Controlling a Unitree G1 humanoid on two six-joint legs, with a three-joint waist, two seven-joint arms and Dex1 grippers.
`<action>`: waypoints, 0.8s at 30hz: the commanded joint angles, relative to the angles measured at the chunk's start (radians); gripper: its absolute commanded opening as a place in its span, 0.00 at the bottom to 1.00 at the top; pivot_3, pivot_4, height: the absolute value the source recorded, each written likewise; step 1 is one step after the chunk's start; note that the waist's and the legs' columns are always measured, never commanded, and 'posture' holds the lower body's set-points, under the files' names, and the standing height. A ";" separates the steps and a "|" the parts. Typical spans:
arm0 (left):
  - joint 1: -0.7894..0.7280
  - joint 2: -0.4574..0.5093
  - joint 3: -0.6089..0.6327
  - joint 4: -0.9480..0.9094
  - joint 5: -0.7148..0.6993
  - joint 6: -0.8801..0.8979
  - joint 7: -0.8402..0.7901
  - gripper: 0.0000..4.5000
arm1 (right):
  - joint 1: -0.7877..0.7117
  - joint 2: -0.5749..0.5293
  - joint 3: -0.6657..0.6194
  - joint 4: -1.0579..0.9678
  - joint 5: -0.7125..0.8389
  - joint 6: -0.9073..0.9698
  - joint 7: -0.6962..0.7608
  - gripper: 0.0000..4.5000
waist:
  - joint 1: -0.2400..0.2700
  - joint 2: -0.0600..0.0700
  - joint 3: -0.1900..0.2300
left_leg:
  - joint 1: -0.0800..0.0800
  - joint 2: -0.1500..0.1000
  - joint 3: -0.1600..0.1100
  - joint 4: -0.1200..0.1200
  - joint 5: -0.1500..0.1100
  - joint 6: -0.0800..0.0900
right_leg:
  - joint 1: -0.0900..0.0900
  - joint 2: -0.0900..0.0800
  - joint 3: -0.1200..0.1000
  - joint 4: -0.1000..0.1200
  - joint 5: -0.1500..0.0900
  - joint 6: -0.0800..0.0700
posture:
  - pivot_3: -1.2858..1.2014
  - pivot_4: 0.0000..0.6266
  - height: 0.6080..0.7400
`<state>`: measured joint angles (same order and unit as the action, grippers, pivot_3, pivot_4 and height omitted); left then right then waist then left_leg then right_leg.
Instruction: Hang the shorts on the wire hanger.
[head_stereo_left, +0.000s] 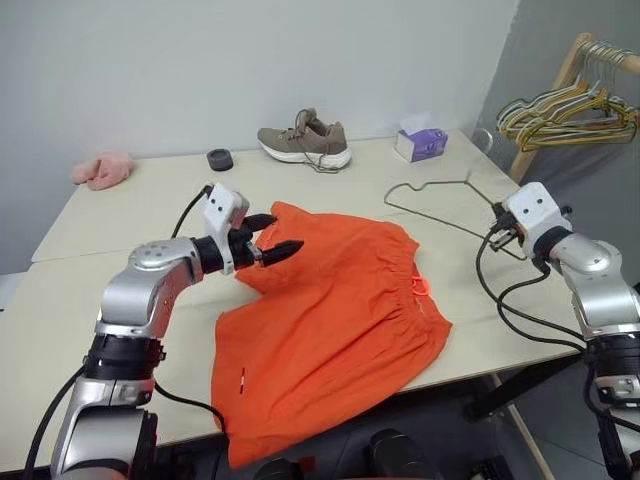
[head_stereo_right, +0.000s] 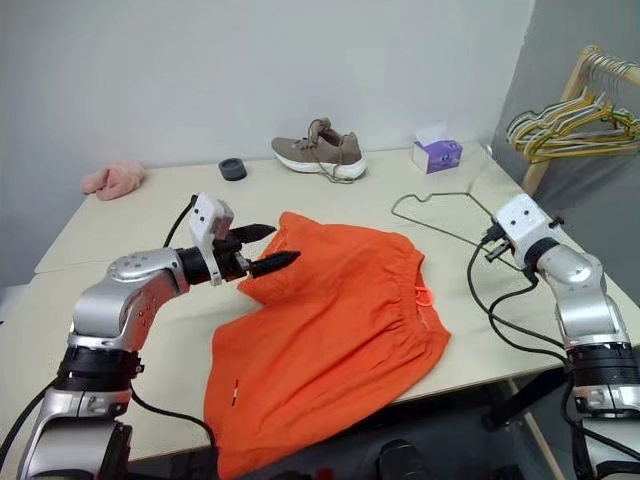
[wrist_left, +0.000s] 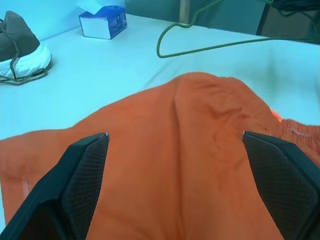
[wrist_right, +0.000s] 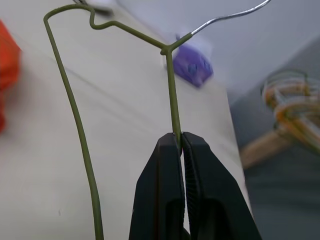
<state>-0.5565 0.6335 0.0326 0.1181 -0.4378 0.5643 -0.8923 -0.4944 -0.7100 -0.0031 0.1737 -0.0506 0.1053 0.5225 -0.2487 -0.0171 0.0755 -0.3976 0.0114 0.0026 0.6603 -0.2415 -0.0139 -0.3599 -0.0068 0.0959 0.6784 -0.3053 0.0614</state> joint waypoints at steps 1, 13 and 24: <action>-0.046 0.036 -0.002 0.055 0.011 -0.006 -0.067 1.00 | 0.001 -0.011 0.023 -0.111 -0.009 -0.125 0.049 0.01 | -0.002 0.000 0.000 | 0.000 0.000 0.000 0.000 0.000 0.000 | 0.000 0.000 0.000 0.000 0.000 0.000 | 0.43 0.05 1.00; -0.096 0.077 -0.113 0.176 0.115 -0.071 -0.245 1.00 | -0.010 0.009 0.136 -0.236 -0.006 -0.372 0.205 0.01 | -0.001 -0.001 0.000 | -0.002 0.000 0.000 0.000 0.000 0.000 | -0.003 -0.001 0.000 0.000 0.000 0.000 | 0.43 0.04 1.00; -0.040 0.094 -0.211 0.108 0.125 -0.060 -0.444 1.00 | -0.054 0.062 0.178 -0.270 0.013 -0.396 0.269 0.01 | -0.002 0.000 0.000 | -0.002 0.000 0.000 0.000 0.000 0.000 | -0.004 -0.001 0.000 0.002 0.001 -0.001 | 0.43 0.05 1.00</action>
<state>-0.5867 0.7178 -0.1763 0.2629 -0.3067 0.5056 -1.3179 -0.5193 -0.6523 0.1857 -0.0555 -0.0580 -0.2786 0.7872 -0.2509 -0.0176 0.0757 -0.3997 0.0115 0.0023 0.6603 -0.2415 -0.0140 -0.3635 -0.0075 0.0960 0.6801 -0.3030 0.0571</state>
